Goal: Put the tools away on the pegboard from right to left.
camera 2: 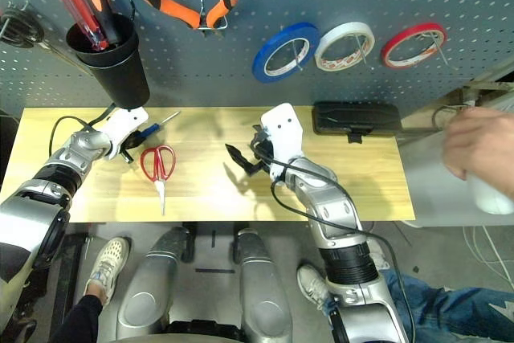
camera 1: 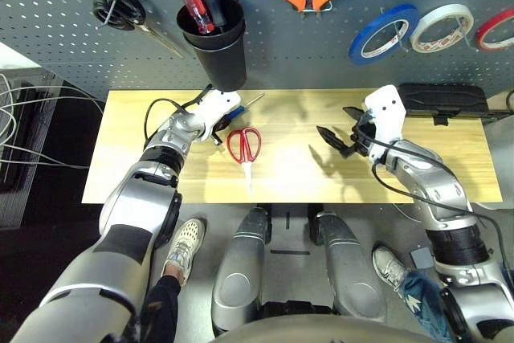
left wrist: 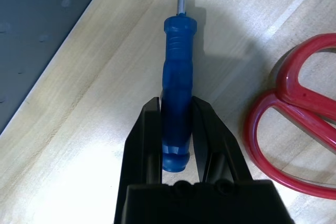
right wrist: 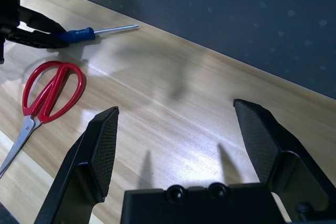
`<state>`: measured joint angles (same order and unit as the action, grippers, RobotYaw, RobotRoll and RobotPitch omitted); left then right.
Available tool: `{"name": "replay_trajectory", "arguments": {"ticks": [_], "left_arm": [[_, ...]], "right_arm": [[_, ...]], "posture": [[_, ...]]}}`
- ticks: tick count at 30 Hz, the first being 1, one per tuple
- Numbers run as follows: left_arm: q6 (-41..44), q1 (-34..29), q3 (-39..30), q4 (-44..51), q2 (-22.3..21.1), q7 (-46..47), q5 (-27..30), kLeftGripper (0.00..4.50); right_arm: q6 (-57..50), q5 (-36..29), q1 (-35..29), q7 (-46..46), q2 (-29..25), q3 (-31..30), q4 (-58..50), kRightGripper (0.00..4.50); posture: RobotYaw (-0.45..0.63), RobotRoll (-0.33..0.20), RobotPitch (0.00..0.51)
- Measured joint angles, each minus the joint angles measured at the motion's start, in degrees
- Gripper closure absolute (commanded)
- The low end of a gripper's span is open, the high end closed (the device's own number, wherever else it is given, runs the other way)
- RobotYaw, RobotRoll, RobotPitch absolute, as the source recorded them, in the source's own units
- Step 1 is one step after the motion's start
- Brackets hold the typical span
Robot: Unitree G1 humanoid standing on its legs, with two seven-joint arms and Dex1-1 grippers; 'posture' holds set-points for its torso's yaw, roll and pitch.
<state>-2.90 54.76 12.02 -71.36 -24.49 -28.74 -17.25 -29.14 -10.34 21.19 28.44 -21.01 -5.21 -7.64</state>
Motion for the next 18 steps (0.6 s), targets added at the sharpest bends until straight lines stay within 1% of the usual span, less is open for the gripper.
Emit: {"name": "replay_trajectory", "arguments": {"ticks": [1,3,5,9,11,13,18], "left_arm": [[-0.3,0.0,-0.1,0.2,0.1,0.2,0.1,3.79],[-0.5,-0.2,-0.5,0.8,0.3,0.8,0.4,3.79],[-0.4,-1.5,-0.8,3.0,0.3,0.8,0.9,3.79],[2.1,-4.9,-1.6,10.9,0.0,-0.4,2.1,3.79],[5.4,-7.9,-1.9,17.9,-0.7,-1.8,2.7,3.79],[10.4,-12.1,-2.0,26.9,-1.6,-3.4,3.3,3.79],[24.9,-22.7,-2.2,49.5,-4.5,-7.1,4.0,3.79]], "right_arm": [[0.2,0.0,0.3,0.0,0.0,0.0,0.2,0.00],[1.0,0.0,1.3,0.0,0.3,0.0,1.2,0.00],[1.5,0.0,1.9,0.0,0.8,0.0,1.9,0.00],[2.9,0.1,4.0,0.1,1.6,0.0,3.9,0.00],[3.7,0.1,5.0,0.4,2.0,-0.2,5.1,0.00],[4.9,0.2,5.8,0.7,2.2,-0.2,6.6,0.00],[7.3,0.4,7.5,1.6,2.8,-0.7,10.1,0.00]], "posture": [[0.03,0.000,0.409],[0.05,0.000,0.388],[0.06,0.000,0.380],[0.10,0.000,0.350],[0.11,0.000,0.341],[0.13,0.000,0.329],[0.16,0.000,0.307]]}}
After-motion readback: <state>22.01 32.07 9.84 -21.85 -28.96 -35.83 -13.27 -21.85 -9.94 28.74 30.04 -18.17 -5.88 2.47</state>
